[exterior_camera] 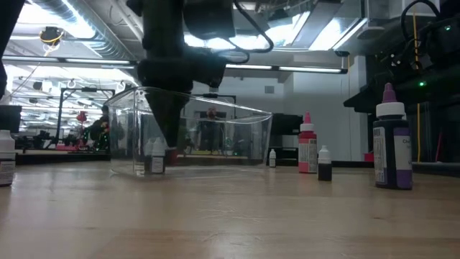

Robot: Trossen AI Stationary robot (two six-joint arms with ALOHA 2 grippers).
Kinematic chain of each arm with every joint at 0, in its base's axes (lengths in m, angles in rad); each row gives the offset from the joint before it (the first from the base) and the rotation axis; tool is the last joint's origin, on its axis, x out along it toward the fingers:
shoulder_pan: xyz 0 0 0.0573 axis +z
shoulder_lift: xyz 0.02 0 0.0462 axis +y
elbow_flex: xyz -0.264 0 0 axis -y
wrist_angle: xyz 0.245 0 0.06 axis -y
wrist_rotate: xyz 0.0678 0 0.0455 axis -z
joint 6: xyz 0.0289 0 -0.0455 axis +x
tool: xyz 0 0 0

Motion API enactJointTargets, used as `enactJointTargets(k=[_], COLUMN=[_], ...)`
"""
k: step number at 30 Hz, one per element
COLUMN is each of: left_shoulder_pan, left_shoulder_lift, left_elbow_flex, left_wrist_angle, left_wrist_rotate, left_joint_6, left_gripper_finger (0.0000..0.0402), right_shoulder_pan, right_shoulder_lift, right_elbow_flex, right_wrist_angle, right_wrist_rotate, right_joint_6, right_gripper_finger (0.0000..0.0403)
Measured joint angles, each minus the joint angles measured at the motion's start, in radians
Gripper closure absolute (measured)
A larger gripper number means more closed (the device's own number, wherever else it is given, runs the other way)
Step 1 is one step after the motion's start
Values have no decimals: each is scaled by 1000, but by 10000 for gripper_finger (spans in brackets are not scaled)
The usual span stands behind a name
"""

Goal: Pick & Place food coloring
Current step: Put the small red food coloring bottle into the transparent bin

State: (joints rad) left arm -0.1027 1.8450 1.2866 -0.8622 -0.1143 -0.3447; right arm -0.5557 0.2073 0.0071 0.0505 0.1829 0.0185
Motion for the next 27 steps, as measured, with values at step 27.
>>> enactJointTargets(k=[27], left_shoulder_pan=[23], left_shoulder_lift=[1], left_elbow_flex=[18], left_wrist_angle=[-15], left_wrist_rotate=[21], left_joint_6=[18], left_gripper_finger=[277], right_shoulder_pan=[0], right_shoulder_lift=[0], right_elbow_flex=[0], right_wrist_angle=[0], right_wrist_rotate=[0], right_joint_6=[0], right_gripper_finger=[8])
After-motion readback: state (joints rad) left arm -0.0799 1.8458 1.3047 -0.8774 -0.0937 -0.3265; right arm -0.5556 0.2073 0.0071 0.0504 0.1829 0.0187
